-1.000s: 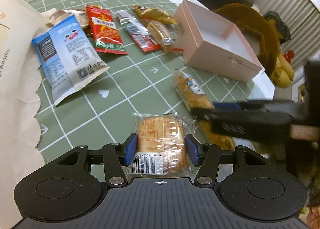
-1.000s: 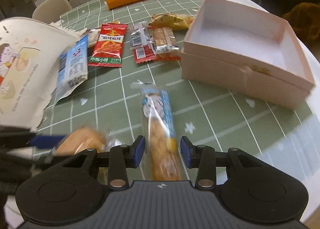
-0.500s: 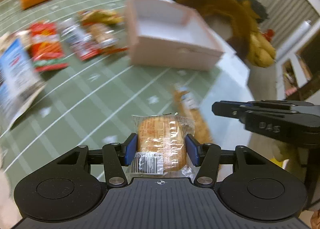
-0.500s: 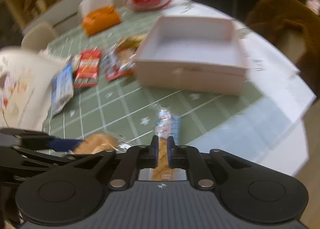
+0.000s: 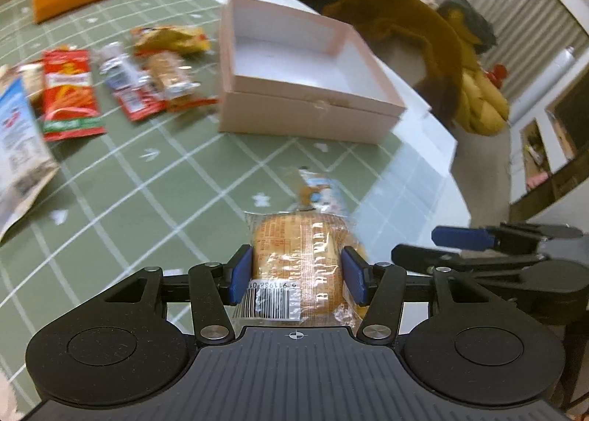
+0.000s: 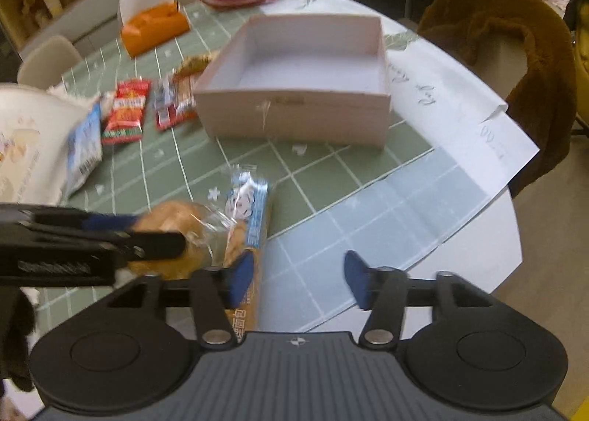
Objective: Organize snacks
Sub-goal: 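Carry the bun and bread stick into the pink box and open both tools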
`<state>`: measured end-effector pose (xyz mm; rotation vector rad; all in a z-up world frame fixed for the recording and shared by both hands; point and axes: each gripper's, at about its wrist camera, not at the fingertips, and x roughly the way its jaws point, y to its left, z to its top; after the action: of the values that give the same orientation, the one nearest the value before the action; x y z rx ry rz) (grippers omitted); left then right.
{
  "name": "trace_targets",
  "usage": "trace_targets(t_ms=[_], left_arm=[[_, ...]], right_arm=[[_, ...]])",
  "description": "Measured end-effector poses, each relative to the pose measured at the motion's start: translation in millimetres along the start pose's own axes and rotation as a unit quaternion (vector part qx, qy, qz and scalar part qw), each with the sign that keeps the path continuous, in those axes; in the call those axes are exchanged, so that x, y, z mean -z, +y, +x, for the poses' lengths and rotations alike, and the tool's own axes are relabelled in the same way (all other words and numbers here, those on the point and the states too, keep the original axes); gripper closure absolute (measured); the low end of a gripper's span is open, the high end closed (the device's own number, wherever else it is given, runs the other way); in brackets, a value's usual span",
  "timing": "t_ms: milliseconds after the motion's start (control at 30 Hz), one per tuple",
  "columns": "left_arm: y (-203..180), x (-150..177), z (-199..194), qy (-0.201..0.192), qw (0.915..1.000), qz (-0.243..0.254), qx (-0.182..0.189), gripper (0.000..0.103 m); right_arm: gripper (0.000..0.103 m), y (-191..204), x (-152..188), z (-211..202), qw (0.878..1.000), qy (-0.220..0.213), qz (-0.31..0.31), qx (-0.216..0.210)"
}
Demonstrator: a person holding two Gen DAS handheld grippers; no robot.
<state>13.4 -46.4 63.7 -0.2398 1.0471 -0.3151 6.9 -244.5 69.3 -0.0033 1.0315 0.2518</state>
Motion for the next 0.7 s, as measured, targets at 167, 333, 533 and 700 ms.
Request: trace_targets(t_ms=[167, 333, 533, 700], left_arm=[[19.9, 8.5, -10.0, 0.002, 0.9995, -0.020, -0.024, 0.045], [31.0, 13.2, -17.6, 0.001, 0.9988, -0.034, -0.037, 0.045], [28.8, 16.0, -20.2, 0.000, 0.9992, -0.023, -0.033, 0.045], [24.1, 14.7, -19.6, -0.003, 0.9997, -0.014, -0.021, 0.045]], right_arm=[[0.037, 18.4, -0.7, 17.2, 0.999, 0.007, 0.024, -0.027], [0.035, 39.5, -17.8, 45.4, 0.999, -0.036, 0.015, 0.036], [0.066, 43.8, -22.1, 69.8, 1.000, 0.006, -0.003, 0.018], [0.075, 31.3, -5.9, 39.9, 1.000, 0.001, 0.009, 0.005]])
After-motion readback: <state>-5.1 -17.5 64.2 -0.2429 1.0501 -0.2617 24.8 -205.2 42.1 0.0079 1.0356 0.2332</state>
